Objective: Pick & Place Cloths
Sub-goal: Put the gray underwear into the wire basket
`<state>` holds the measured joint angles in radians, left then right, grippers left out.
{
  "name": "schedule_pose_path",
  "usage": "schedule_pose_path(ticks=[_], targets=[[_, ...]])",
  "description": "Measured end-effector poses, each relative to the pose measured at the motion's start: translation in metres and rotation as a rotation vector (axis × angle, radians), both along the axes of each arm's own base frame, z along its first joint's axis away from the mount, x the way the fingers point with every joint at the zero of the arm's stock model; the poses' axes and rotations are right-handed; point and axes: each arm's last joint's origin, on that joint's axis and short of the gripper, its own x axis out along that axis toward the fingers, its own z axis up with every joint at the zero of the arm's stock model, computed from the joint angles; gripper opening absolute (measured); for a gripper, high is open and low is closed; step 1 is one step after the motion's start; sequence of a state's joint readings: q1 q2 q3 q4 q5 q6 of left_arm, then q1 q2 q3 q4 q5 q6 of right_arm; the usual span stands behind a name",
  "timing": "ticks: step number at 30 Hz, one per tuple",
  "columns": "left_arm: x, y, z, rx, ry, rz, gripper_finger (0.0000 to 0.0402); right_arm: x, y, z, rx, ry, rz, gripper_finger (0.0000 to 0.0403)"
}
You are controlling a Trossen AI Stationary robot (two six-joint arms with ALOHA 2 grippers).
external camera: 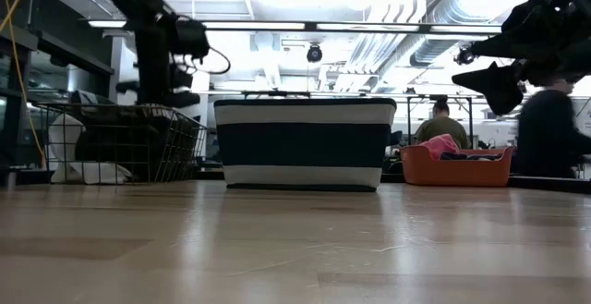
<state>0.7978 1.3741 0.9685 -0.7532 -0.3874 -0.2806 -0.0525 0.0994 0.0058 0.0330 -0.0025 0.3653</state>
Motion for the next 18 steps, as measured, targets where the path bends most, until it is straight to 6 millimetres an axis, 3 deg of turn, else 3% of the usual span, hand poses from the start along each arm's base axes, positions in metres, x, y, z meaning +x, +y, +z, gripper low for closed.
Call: schedule_pose_path(ticks=[8,18], targets=[[-0.020,0.005,-0.035,-0.104,-0.063,-0.063,0.0000,0.000,0.000,0.000,0.000,0.000,0.000,0.0278],[-0.033,0.017,-0.039,-0.168,-0.105,-0.229,0.0000,0.000,0.000,0.000,0.000,0.000,0.000,0.0278]])
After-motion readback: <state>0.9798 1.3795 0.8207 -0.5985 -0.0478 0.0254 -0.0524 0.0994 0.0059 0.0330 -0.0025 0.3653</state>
